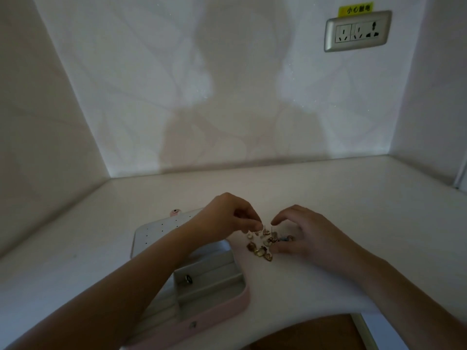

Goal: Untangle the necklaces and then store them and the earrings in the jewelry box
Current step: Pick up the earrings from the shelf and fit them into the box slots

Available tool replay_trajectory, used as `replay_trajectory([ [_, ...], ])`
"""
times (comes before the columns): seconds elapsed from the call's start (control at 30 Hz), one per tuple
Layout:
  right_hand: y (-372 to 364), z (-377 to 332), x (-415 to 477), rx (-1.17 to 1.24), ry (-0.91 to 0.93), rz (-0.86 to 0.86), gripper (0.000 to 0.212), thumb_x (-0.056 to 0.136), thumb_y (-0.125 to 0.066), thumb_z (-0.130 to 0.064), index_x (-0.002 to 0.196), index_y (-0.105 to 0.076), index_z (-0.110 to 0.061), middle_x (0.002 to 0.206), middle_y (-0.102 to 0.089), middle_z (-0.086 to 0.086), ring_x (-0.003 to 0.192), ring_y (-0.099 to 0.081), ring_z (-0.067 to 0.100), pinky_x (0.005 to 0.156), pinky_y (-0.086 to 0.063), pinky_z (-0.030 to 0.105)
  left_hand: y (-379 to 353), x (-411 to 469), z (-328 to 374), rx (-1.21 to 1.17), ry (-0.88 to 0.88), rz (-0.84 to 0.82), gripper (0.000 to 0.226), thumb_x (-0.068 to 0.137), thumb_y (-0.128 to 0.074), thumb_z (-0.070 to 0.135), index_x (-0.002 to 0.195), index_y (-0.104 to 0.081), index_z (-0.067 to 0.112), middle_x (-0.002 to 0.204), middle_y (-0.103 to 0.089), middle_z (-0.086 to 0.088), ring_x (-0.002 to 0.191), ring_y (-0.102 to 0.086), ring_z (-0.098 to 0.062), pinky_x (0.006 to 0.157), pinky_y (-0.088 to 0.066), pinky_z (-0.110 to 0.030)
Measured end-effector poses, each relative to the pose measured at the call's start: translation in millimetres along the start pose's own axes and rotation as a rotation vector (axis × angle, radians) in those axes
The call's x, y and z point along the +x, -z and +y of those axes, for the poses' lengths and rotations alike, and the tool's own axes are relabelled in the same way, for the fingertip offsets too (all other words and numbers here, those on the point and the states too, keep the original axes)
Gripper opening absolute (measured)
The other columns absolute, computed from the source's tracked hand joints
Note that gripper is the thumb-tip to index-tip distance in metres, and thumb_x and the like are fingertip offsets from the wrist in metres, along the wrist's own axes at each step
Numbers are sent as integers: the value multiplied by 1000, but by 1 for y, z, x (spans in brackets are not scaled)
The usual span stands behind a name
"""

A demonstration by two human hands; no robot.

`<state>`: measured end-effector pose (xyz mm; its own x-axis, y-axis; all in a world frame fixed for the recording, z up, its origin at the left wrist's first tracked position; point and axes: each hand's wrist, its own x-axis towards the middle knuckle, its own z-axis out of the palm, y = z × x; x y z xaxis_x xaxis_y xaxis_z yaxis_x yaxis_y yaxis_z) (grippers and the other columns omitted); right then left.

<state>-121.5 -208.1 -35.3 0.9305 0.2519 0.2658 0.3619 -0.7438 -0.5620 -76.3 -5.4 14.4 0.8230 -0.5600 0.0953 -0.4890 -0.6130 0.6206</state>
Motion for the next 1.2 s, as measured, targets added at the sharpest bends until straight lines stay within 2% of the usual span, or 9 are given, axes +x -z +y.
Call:
replay_trajectory([
  [0.17, 6, -7, 7, 302, -44, 58, 33, 69, -81, -44, 98, -66, -41, 102, -66, -23, 98, -59, -5, 87, -50, 24, 6, -4, 2, -171, 95, 13, 5, 82, -73, 19, 82, -71, 24, 65, -69, 15, 63, -63, 5, 59, -46, -9],
  [0.27, 14, -15, 19, 380, -52, -68, 35, 68, -85, -28, 99, -68, -31, 95, -71, -11, 85, -68, 4, 82, -57, 31, 7, -6, 0, -282, 145, 64, 8, 83, -73, 15, 84, -71, 23, 74, -73, 8, 70, -68, -1, 63, -51, -11],
  [0.43, 28, -30, 53, 364, -60, -302, 45, 67, -87, -25, 107, -66, -28, 101, -73, -5, 92, -70, 10, 93, -53, 40, 14, -9, -3, -403, 196, 169, 9, 83, -72, 11, 90, -72, 16, 86, -75, -5, 77, -71, -9, 65, -51, -12],
  [0.53, 29, -42, 74, 326, -41, -400, 41, 71, -84, -23, 107, -66, -26, 100, -74, -5, 95, -69, 11, 95, -51, 36, 19, -13, -4, -475, 203, 223, 14, 83, -70, 8, 98, -71, 9, 86, -75, -8, 76, -71, -9, 64, -52, -13],
  [0.6, 25, -49, 86, 336, -13, -423, 35, 73, -82, -19, 105, -67, -21, 96, -75, -2, 92, -70, 12, 84, -52, 27, 22, -15, -6, -537, 203, 263, 17, 83, -70, 4, 100, -70, 5, 89, -74, -12, 74, -71, -11, 64, -52, -14],
  [0.67, 20, -52, 93, 393, 5, -378, 30, 74, -81, -12, 101, -68, -14, 89, -75, 3, 82, -70, 13, 73, -51, 22, 27, -18, -9, -595, 212, 299, 18, 82, -70, 1, 100, -70, 3, 90, -74, -14, 74, -71, -13, 65, -53, -15],
  [0.77, 11, -51, 98, 504, 18, -249, 23, 75, -80, -10, 95, -69, -8, 83, -75, 9, 77, -71, 19, 69, -54, 23, 33, -22, -13, -626, 231, 344, 15, 81, -70, 0, 95, -71, 5, 87, -74, -12, 75, -72, -15, 66, -54, -16],
  [0.93, -2, -51, 94, 525, 116, -98, 24, 74, -80, -6, 93, -68, -16, 78, -74, 5, 69, -70, 17, 65, -53, 24, 35, -25, -18, -701, 277, 347, 14, 81, -70, 0, 94, -70, 4, 84, -75, -11, 75, -73, -17, 65, -56, -19],
  [1.2, -7, -60, 79, 384, 291, 111, 15, 77, -78, -12, 90, -75, -21, 80, -73, -7, 73, -69, 6, 71, -57, 24, 33, -27, -19, -778, 284, 335, 11, 85, -66, 12, 93, -70, 6, 85, -75, -11, 77, -72, -15, 66, -54, -17],
])
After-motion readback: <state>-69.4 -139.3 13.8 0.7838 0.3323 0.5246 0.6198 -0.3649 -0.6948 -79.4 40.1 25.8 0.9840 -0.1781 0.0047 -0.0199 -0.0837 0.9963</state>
